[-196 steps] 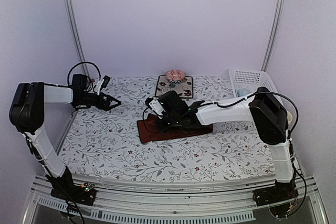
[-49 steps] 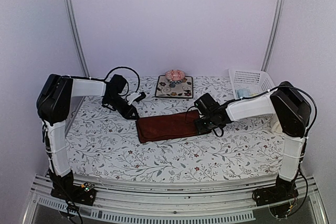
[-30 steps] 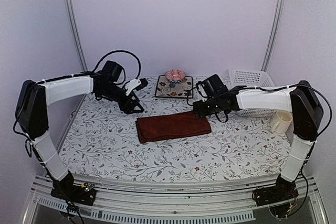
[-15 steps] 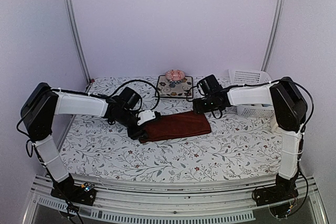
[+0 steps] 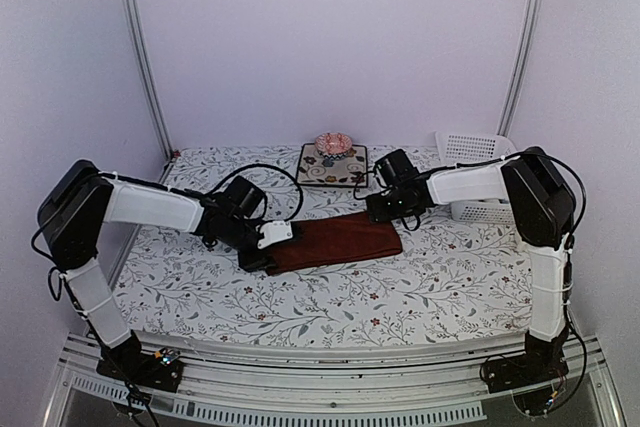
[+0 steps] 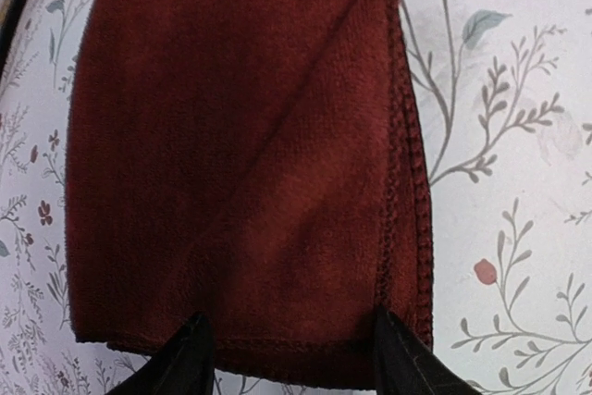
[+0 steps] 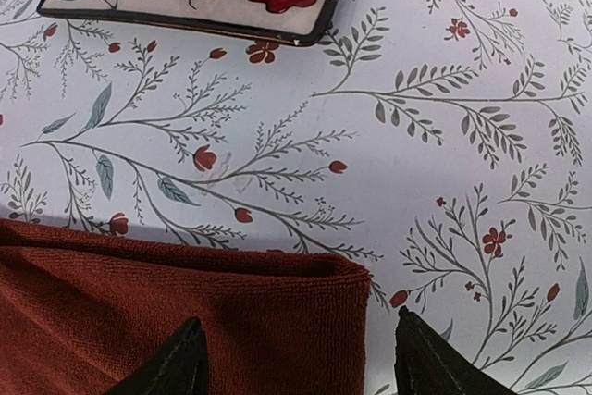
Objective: Roll the towels
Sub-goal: Smooth out the towel at the center of the board.
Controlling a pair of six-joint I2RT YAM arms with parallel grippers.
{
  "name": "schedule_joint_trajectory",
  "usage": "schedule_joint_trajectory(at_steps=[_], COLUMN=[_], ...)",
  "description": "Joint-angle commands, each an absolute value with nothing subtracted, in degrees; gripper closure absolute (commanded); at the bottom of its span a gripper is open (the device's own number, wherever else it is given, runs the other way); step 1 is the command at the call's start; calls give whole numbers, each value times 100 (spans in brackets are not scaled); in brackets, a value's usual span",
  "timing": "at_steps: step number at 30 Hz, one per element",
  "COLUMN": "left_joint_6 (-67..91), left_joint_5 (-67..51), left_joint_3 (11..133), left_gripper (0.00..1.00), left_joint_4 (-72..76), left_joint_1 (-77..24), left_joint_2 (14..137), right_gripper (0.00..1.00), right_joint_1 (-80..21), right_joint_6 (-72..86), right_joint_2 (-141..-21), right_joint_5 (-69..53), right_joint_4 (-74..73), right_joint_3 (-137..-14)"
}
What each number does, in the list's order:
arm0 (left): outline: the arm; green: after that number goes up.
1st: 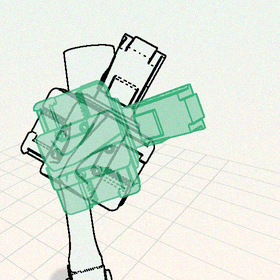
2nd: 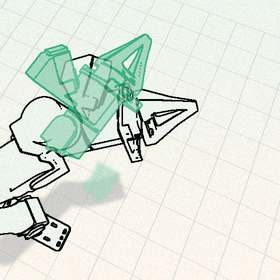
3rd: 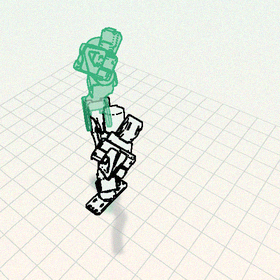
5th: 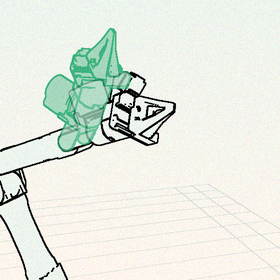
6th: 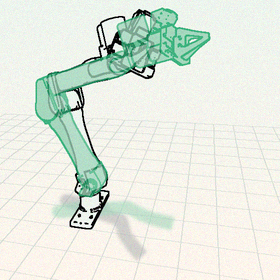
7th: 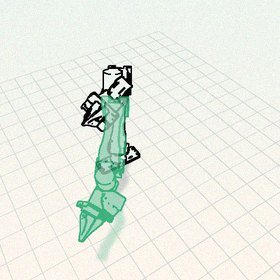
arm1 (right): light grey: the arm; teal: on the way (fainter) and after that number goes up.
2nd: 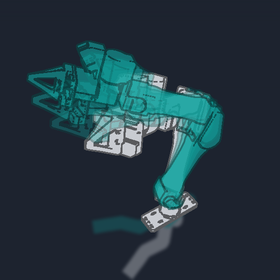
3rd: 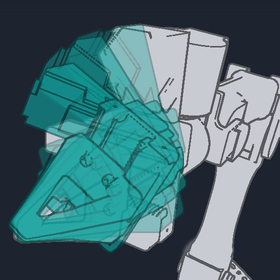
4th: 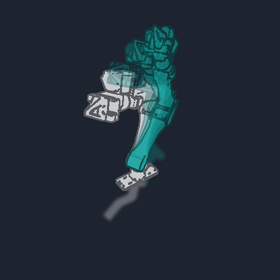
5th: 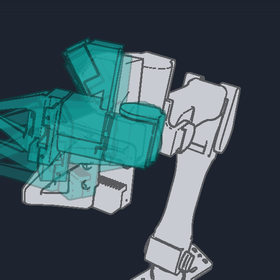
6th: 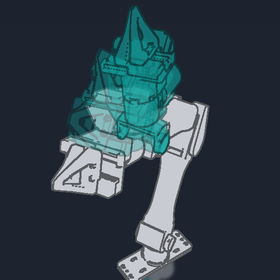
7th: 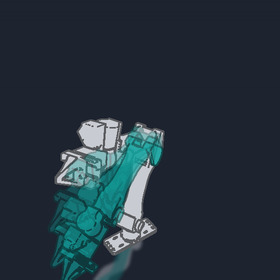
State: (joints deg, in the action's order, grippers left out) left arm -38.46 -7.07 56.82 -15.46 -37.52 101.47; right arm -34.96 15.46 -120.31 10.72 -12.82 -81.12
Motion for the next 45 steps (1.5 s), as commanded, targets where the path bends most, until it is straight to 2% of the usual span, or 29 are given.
schedule_joint_trajectory(at_steps=[1,8,14,21,29,34,45], left_joint_6=[-4220,-4522,-4658,-4981,-5375,-5346,-5646], left_joint_5=[-866,-716,-618,-617,-216,114,-503], left_joint_3=[5397,5139,4940,4536,4299,4263,4137], left_gripper=[41,42,51,49,49,59,59], left_joint_4=[-1378,-1094,-594,-210,56,357,27], left_joint_1=[-3845,-3862,-3876,-4019,-4195,-4243,-4242], left_joint_2=[9896,9888,9670,9318,9585,9696,9207], right_gripper=[31,31,31,31,32,32,32], right_joint_1=[-3437,-3412,-3386,-3375,-3375,-3371,-3373], right_joint_6=[1573,1581,1608,1608,1615,1634,1609], right_joint_2=[-12238,-12372,-12418,-12454,-12467,-12458,-12441], right_joint_5=[1013,976,947,920,860,820,764], right_joint_4=[-1207,-1262,-1259,-1266,-1265,-1266,-1266], right_joint_3=[-8248,-8325,-8298,-8297,-8286,-8271,-8263])
